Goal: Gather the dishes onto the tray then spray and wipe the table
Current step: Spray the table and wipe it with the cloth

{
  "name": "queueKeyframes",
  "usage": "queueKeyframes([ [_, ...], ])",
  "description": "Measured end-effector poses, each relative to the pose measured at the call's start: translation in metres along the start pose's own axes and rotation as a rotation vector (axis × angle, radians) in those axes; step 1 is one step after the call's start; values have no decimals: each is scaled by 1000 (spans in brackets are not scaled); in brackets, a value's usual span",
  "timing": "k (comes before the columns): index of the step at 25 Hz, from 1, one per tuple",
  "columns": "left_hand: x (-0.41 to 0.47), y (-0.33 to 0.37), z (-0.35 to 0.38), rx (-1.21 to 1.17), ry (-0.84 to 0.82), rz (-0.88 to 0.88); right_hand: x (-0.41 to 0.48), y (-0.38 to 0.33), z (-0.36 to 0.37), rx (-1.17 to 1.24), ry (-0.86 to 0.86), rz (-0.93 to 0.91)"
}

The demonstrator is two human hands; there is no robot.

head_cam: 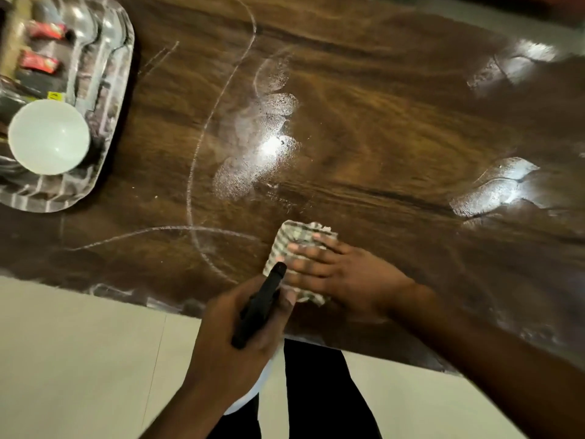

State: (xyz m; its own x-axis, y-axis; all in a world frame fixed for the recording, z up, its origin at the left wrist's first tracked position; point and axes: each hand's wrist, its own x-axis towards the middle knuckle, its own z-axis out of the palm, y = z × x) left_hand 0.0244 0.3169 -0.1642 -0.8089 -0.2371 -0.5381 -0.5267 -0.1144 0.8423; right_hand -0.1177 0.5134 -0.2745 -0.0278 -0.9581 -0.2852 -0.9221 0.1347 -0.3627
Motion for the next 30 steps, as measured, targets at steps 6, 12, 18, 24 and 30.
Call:
queueKeyframes([
  [6, -37, -23, -29, 84, -82, 42, -11, 17, -7, 283, 499, 1030],
  [12, -55, -36, -49, 107, -133, 88, 61, -77, 5, 326, 487, 1029],
  [18, -66, -62, -65, 266, -195, 48, -56, -59, 38, 332, 486, 1115],
  [24, -84, -87, -73, 274, -227, 25, 8, -142, 57, 372, 790, 1560],
  [30, -98, -93, -92, 301, -170, -11, 57, -222, 64, 222, 364, 746],
])
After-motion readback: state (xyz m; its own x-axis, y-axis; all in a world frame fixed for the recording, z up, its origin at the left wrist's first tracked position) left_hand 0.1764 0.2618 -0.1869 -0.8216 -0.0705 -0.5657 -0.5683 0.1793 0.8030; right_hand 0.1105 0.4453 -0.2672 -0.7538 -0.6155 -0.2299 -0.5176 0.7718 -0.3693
